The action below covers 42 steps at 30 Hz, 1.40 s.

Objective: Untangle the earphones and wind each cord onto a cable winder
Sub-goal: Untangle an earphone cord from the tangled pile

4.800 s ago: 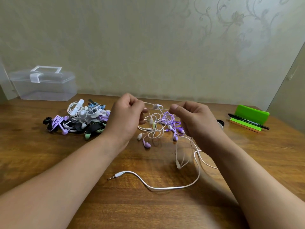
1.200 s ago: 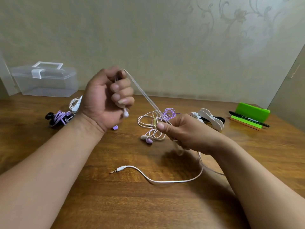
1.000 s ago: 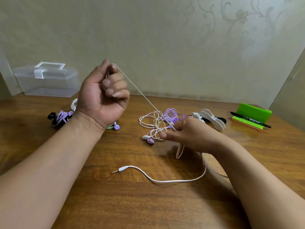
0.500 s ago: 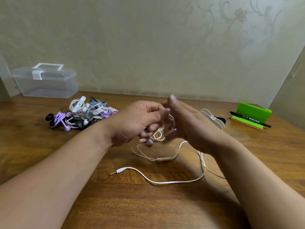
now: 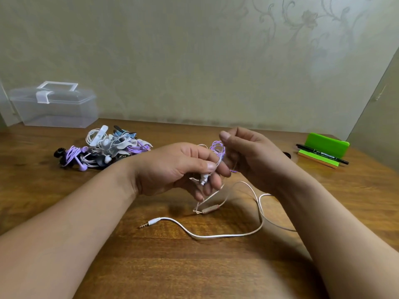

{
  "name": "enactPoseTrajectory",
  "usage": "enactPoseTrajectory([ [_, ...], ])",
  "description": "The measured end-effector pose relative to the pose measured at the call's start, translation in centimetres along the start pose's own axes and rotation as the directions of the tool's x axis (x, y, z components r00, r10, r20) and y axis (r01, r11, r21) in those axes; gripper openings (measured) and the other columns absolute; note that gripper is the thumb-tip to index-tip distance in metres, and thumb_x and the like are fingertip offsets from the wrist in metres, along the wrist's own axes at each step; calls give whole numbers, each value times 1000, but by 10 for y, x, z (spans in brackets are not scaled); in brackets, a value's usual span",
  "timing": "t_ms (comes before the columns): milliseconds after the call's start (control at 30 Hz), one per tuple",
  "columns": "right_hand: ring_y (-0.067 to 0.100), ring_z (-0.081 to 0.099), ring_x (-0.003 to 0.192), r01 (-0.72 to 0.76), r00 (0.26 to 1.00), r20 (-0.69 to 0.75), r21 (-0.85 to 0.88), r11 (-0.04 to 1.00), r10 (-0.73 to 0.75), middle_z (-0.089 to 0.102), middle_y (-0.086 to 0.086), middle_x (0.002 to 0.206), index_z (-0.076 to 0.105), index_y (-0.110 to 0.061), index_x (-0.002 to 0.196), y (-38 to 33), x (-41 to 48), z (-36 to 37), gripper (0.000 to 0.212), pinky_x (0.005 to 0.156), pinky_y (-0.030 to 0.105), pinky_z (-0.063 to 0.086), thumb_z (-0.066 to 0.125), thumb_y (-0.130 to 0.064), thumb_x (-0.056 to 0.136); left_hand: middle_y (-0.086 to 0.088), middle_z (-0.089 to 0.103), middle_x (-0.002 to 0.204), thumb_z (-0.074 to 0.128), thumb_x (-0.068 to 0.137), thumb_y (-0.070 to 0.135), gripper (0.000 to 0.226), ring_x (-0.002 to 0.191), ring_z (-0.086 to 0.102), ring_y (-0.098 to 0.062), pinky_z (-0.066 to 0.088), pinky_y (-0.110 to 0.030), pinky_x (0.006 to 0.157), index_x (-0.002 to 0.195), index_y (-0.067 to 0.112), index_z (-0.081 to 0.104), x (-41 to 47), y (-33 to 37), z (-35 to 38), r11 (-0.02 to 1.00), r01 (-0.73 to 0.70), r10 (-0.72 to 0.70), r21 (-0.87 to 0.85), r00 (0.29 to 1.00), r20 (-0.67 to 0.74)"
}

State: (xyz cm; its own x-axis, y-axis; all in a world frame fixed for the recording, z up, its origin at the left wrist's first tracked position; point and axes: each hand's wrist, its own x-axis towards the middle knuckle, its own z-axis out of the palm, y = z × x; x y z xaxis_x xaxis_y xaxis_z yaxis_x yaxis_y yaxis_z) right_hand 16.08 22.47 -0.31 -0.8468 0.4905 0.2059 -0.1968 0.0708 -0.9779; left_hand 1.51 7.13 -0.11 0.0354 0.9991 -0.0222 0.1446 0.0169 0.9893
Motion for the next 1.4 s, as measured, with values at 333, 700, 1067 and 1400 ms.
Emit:
enactPoseTrajectory([
  [333, 12, 26, 52, -34, 999, 29, 1, 999, 34, 41, 0, 63, 64, -10, 95, 8, 3, 1, 21, 43, 22, 29, 55, -24, 107, -13, 68, 134, 55, 97, 9, 49, 68, 63, -15, 39, -36, 70, 143, 26, 60, 8, -2, -4, 947, -203, 181, -249, 978, -108],
  [700, 5, 48, 57, 46, 999, 4, -543, 838, -52, 59, -10, 63, 78, -28, 104, 14, -2, 15, 21, 56, 28, 38, 58, -31, 107, 2, 75, 122, 53, 106, 8, 45, 59, 59, -12, 52, -22, 56, 148, 23, 53, 22, -12, -9, 966, -220, 258, 135, 813, -522],
  [1067, 20, 68, 60, 119, 988, -2, -631, 767, -155, 68, -13, 64, 73, -20, 86, -1, -5, 8, 18, 54, 23, 51, 67, -23, 102, 11, 72, 97, 51, 108, 16, 47, 69, 62, -3, 64, -35, 69, 149, 38, 53, 15, -17, -9, 761, -10, 297, 648, 894, -335],
  [1400, 8, 63, 56, 107, 990, 1, -652, 750, -140, 70, -10, 68, 75, -14, 90, 0, -6, 8, 18, 53, 19, 49, 67, -24, 102, -20, 70, 108, 38, 112, 13, 39, 88, 65, -19, 62, -55, 82, 143, 25, 58, 11, -11, -5, 865, -25, 163, 501, 959, -233],
])
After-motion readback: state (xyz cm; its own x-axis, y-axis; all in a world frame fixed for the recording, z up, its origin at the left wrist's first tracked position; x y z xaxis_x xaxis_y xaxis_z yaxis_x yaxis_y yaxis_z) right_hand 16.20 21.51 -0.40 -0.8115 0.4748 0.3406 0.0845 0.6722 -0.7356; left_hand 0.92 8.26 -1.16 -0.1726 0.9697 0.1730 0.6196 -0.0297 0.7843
